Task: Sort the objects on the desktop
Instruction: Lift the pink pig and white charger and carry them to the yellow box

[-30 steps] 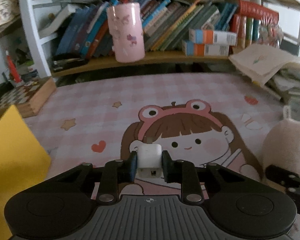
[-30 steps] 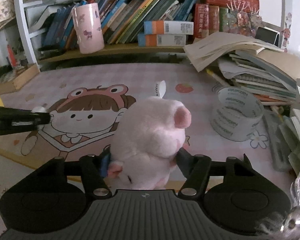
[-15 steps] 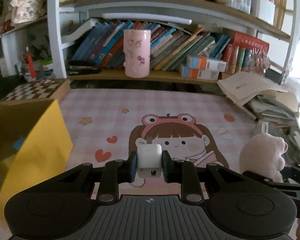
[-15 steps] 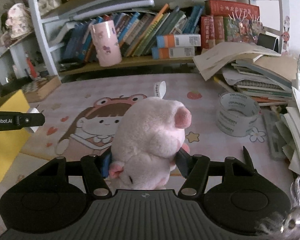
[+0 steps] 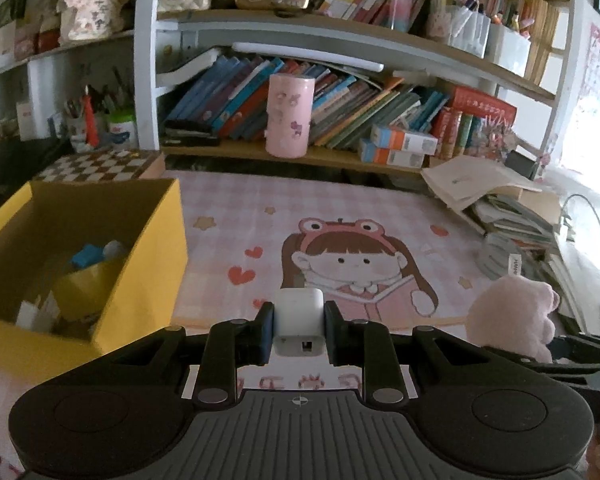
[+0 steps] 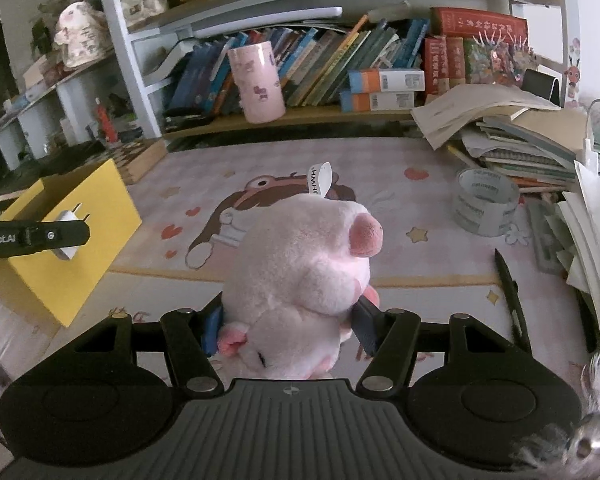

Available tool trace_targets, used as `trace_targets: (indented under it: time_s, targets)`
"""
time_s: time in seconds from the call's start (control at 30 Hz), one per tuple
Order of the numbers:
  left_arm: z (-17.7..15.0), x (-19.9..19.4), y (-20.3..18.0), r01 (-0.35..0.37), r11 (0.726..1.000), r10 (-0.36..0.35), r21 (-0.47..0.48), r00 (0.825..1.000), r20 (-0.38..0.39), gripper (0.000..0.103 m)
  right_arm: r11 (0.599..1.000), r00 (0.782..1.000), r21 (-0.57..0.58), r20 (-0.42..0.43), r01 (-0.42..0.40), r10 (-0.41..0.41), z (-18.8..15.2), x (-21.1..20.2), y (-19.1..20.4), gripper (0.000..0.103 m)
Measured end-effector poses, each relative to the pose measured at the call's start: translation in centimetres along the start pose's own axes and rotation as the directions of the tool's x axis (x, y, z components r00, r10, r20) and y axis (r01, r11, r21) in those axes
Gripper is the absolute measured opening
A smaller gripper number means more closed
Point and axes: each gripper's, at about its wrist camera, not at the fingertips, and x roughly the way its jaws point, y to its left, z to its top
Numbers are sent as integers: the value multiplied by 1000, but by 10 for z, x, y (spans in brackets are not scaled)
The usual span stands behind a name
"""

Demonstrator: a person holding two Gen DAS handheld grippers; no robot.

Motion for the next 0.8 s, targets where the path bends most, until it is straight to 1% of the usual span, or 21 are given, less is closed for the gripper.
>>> trace_targets:
  time_s: [0.13,0.27,0.4,0.5,0.67,0.8]
  targets:
    - [-10,-13,10,22,1000,-22,-9,1000,-2,24,1000,1000,-3,-8,10,-10,-7,-8,15,59]
    - [-20,-26,22,43,999,-42,-15,999,8,24,1000,1000,-14,3,23,-23,-13,-15,33,59]
    - [-29,-41,36,65,998,-64,-4,998,23,24,999,999,-16,5,36,-36,-22,-21,51,59]
    - [-37,-53,48,74,997,-74,12,997,33,24,999,999,-13,8,49,-49,-29,-27,67,59]
    - [-53,-76,70,75,997,-76,12,996,40,24,998,998,-24,-1,65,-65,-45,-37,97,59]
    - [-68,-90,87,87,996,-87,0,996,25,24,996,996,-26,-14,87,-87,-62,-47,119,59]
